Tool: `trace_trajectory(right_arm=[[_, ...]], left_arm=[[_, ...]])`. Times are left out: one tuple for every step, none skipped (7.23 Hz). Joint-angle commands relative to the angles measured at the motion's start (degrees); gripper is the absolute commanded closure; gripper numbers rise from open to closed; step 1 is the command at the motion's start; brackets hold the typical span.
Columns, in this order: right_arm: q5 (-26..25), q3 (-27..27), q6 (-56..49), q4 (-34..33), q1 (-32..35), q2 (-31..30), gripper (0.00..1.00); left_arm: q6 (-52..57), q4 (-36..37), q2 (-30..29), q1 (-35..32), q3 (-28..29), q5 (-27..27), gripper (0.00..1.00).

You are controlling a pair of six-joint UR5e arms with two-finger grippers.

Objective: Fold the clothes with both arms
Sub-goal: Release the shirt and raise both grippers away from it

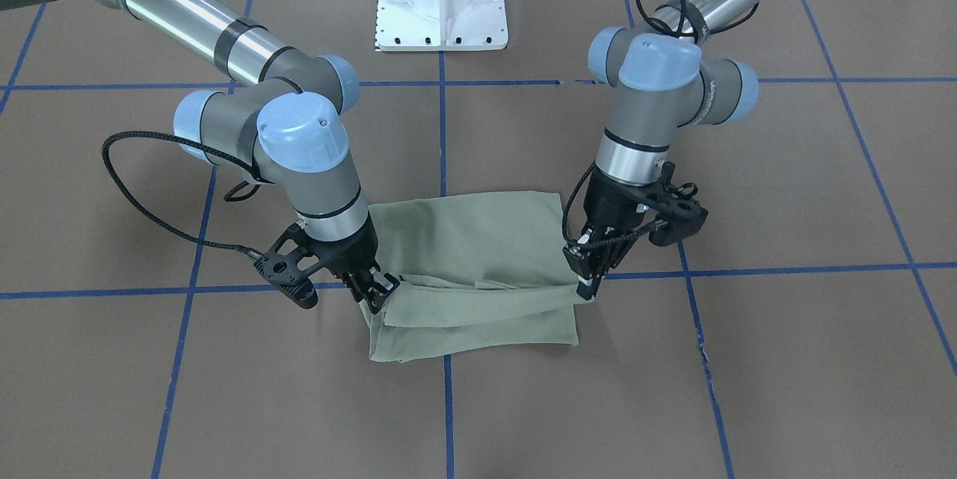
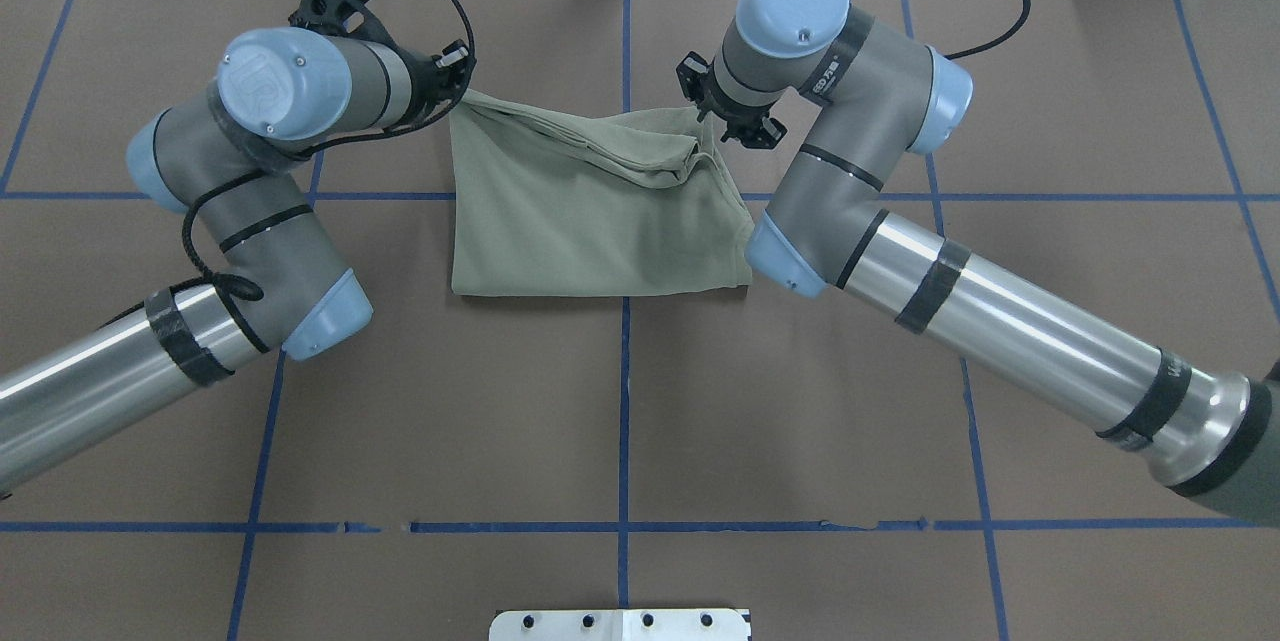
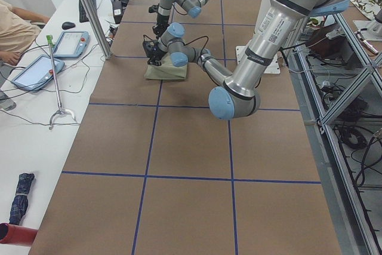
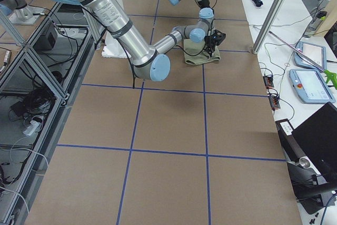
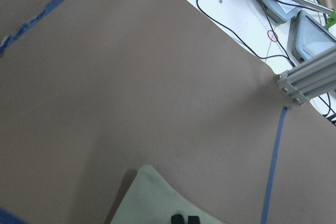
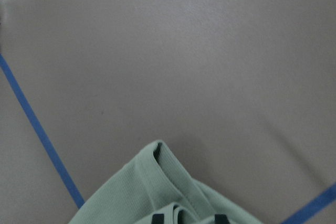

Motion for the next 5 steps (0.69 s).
trace_trajectory(right_arm=[[10.55, -4.87, -18.35, 0.45, 9.16, 1.87, 0.00], [15.41, -6.27, -24.00, 0.28, 13.74, 0.82, 0.00], [15.72, -6.63, -28.24, 0.19, 15.09, -0.76, 0.00], [15.72, -6.55, -28.54, 0.19, 15.54, -1.12, 0.00], [15.63, -4.98, -28.37, 0.45, 15.37, -2.26, 0.00]], left_arm=[[5.39, -5.79, -1.65, -4.12, 6.86, -0.11, 0.35], [5.67, -5.80, -1.74, -5.43, 6.87, -0.37, 0.31], [7.41, -6.07, -1.74, -6.92, 6.78, -3.94, 0.31], [9.25, -6.33, -1.48, -7.98, 6.52, -5.54, 0.31], [13.88, -6.42, -0.87, -9.12, 5.82, -9.13, 0.32]])
